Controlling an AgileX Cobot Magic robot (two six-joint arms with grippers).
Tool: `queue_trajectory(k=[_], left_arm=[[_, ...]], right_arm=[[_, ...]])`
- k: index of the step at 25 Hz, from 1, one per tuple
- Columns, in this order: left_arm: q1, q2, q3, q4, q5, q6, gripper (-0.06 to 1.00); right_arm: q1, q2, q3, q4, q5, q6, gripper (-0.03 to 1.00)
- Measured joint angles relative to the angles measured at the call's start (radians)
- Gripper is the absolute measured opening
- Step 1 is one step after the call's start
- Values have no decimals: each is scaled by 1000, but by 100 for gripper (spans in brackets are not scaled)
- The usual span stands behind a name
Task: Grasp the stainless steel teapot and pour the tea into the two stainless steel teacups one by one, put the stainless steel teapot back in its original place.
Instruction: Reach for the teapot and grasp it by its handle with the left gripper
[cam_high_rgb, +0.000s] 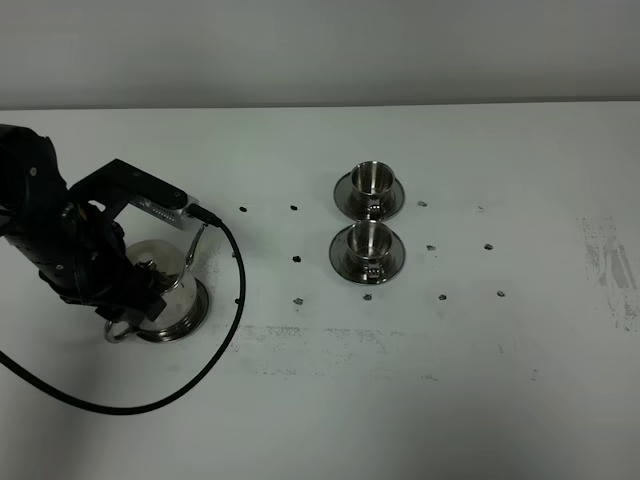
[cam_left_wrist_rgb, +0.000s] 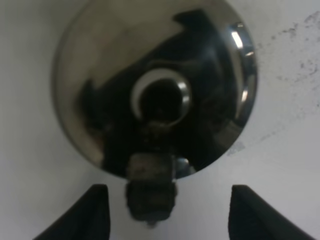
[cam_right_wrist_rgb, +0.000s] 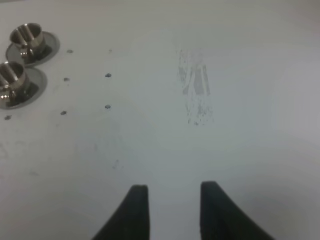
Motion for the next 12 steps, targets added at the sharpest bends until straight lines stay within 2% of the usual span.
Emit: queue_trajectory(k=[12], left_arm=[[-8, 9, -1, 57, -41, -76, 52]], right_arm=[[0, 0, 0, 0, 0, 0, 28]])
